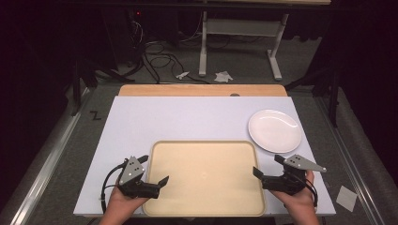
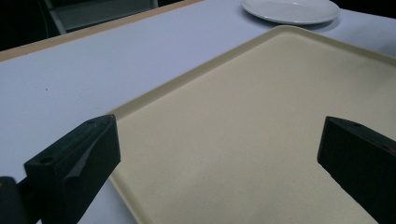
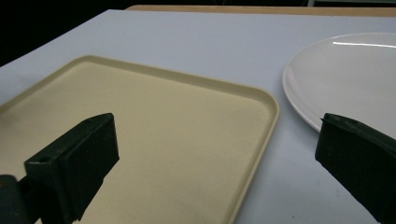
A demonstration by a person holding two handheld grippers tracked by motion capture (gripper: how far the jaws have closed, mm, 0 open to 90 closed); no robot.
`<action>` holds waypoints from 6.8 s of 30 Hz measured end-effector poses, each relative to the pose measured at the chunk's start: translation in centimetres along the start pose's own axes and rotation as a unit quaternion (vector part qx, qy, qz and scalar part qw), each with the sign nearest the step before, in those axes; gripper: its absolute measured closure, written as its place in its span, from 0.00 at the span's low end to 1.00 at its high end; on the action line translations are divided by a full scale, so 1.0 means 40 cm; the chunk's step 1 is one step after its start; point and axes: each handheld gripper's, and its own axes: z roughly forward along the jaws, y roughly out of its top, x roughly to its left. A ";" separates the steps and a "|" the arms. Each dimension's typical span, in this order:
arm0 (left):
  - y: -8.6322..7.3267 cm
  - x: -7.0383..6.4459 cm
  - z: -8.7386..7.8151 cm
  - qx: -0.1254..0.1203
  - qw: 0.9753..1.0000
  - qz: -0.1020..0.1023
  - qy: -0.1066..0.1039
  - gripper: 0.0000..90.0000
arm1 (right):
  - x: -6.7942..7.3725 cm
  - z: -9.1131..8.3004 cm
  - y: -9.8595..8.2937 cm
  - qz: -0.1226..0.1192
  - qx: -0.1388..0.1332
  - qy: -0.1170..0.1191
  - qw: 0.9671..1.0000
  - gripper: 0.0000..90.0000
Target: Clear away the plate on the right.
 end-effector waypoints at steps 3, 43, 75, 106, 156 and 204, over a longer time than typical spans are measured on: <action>-0.001 0.009 -0.003 -0.007 1.000 -0.010 0.000 0.00 | -0.004 0.001 -0.003 0.004 0.001 0.002 1.000 0.00; 0.003 0.032 -0.006 -0.014 1.000 -0.026 -0.004 0.01 | 0.023 0.041 0.011 -0.049 0.016 0.005 0.999 0.00; -0.016 0.027 -0.016 -0.012 1.000 -0.021 0.001 0.01 | -0.101 -0.006 -0.012 0.034 -0.007 -0.039 0.999 0.02; -0.014 0.034 -0.019 -0.018 0.999 -0.031 -0.012 0.01 | -0.152 0.032 0.060 0.029 0.040 -0.090 0.995 0.06; -0.011 0.013 -0.009 -0.012 0.999 -0.015 -0.035 0.01 | -0.303 0.028 -0.033 0.336 0.004 -0.051 0.940 0.12; -0.041 0.009 -0.054 -0.013 0.999 -0.017 -0.026 0.01 | -0.400 0.072 -0.052 0.476 -0.009 -0.055 0.878 0.58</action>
